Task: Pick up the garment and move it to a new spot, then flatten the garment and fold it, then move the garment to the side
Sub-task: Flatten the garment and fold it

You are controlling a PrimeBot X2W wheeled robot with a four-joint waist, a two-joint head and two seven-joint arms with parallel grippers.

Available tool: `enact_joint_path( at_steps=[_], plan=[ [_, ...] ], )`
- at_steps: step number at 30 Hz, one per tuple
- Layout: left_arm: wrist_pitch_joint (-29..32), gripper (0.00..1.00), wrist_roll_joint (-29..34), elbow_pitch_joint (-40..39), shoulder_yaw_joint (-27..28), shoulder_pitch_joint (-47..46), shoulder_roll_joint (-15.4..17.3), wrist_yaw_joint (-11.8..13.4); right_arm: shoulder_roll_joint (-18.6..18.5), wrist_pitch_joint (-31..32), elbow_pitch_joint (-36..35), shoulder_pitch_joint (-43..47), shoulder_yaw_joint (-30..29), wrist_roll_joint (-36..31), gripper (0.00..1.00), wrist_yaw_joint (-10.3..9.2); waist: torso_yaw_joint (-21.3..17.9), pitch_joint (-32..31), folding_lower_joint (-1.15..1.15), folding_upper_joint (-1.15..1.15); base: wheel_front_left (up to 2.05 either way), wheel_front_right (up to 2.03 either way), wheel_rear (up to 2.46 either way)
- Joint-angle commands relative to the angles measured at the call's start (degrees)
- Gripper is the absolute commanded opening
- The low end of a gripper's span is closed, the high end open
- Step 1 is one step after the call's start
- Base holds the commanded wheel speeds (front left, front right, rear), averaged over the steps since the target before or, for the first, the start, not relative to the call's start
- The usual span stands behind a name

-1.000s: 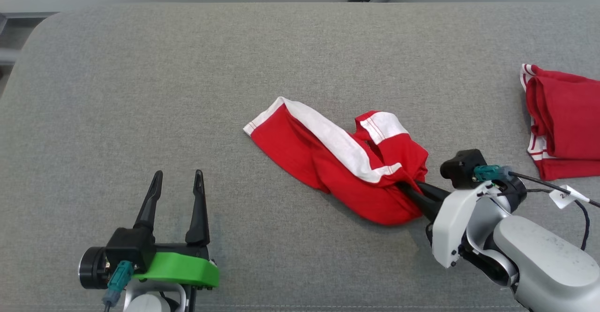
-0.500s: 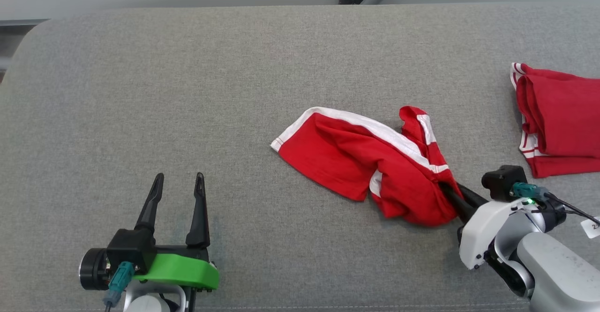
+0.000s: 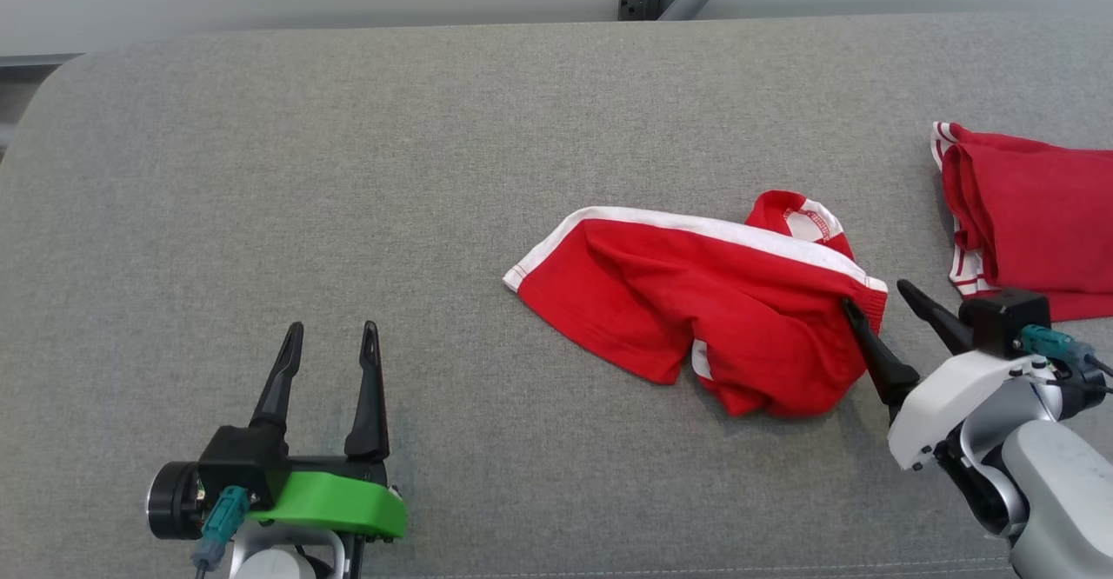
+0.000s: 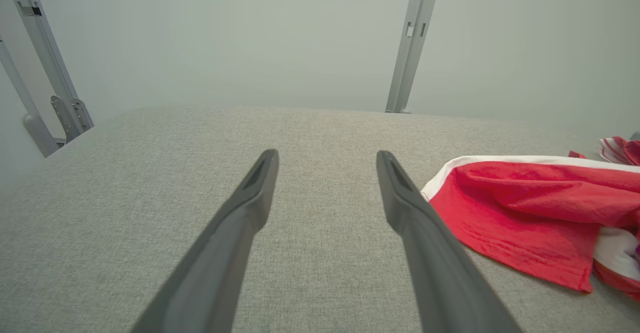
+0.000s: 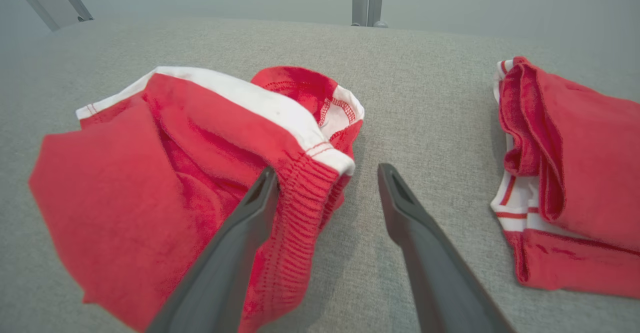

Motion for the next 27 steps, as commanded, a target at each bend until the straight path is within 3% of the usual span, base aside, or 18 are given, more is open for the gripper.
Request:
enact_joint_path(
  at_steps=[1,10,14,20,27],
  plan=[
    [-0.2,1.0,-0.2,0.1,-0.1,0.4,0.1,0.2,-0.6,1.1,-2.5,0.7,-1.0,-0.3,1.0,-0.07,0.1,-0.2,0.0,0.0,0.0,0.0,0.0],
    [-0.2,1.0,-0.8,0.0,-0.6,0.5,0.1,0.5,-3.0,9.1,-14.8,0.2,-3.3,-0.5,1.0,-0.07,0.9,-0.6,0.0,0.0,0.0,0.0,0.0],
    [-0.2,1.0,-1.0,-0.1,-0.7,0.0,0.1,0.5,-3.7,15.1,-16.4,-3.2,0.4,-0.7,1.0,-0.05,1.2,-0.1,0.0,0.0,0.0,0.0,0.0],
    [-0.2,1.0,-1.5,0.1,-1.9,-1.5,0.1,0.3,-5.0,23.4,-11.6,-12.1,10.4,0.6,1.0,-0.05,2.8,1.2,0.0,0.0,0.0,0.0,0.0],
    [-0.2,1.0,-2.1,0.2,-2.9,-2.8,0.1,0.9,-4.4,26.6,-2.0,-22.7,19.9,3.4,1.0,-0.06,5.5,2.8,0.0,0.0,0.0,0.0,0.0]
  ],
)
